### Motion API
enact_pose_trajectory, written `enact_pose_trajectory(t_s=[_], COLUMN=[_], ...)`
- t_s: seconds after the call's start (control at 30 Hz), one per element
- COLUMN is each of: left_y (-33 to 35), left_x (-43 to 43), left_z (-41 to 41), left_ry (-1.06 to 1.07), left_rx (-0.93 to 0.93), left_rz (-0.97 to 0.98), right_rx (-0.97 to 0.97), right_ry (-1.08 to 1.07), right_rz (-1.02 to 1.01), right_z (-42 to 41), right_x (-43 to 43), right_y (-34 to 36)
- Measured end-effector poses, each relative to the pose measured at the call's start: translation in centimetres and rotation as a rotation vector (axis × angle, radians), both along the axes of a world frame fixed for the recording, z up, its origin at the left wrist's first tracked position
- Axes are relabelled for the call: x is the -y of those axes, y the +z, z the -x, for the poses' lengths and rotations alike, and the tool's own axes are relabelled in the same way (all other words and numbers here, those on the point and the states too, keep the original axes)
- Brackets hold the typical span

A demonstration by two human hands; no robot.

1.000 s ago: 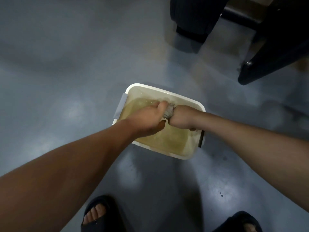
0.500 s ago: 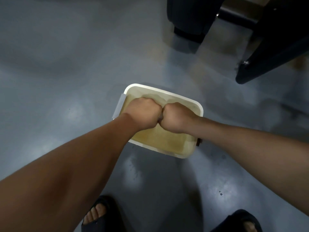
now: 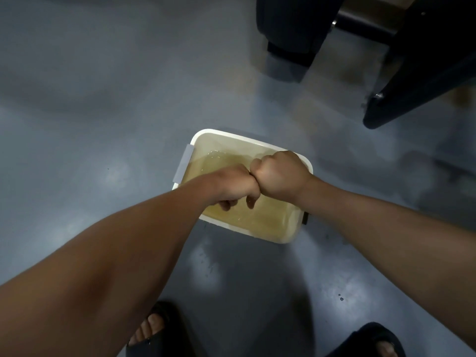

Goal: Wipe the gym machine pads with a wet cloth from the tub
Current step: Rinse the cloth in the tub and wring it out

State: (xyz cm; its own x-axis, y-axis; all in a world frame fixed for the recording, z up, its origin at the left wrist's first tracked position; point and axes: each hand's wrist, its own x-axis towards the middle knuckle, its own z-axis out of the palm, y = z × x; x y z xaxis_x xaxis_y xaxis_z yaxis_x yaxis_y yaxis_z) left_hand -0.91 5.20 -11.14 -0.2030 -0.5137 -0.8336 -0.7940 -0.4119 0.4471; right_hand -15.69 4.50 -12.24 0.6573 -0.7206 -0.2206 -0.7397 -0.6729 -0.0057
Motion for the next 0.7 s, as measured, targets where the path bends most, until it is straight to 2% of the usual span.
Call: enact_pose_trajectory(t_s=[0.07,0.1,0.17,0.23,0.33,0.4,0.43,0.6,0.67,0.7], left_y=[-0.6,-0.9,-1.3,-1.2,-1.3,-1.7,-2.0,-2.0,-1.9,-1.4], left_x=[0.0,0.1,-0.1,-0.6,-0.6,-0.5,-0.5,-1.1,-0.9,-0.7], left_z=[-0.4,-0.7,-1.2,-1.9,-3.1,-3.5,-3.5,-3.3,-3.4,-3.2], left_ry=[-0.005,-0.075,-0.302,-0.461,-0.545,-0.602,-0.623,-0.630,-0.714,-0.729], left_rx=[-0.039,-0.040,-0.001,-0.014,-0.068,-0.072,-0.064,-0.047,0.014,0.085], left_rz=[0.008,0.092,0.364,0.636,0.995,1.180,1.198,1.034,1.019,0.972], right_rx=[-0.009,-0.029,-0.061,-0.003,0.149,0.203,0.221,0.398,0.451,0.447], right_ry=[-0.025,-0.070,-0.195,-0.422,-0.760,-0.853,-0.876,-0.927,-0.910,-0.889], right_rz=[-0.050,-0.131,-0.406,-0.750,-1.187,-1.388,-1.462,-1.701,-1.695,-1.629], right_z=[-0.1,-0.3,-0.3,0.1,0.9,1.0,1.0,0.5,0.4,0.2], right_x=[0.1,0.2,0.8,1.4,1.7,1.9,2.0,1.9,1.4,1.1], right_y=[0.1,0.1,0.5,0.7,1.2,1.4,1.3,1.5,1.5,1.5])
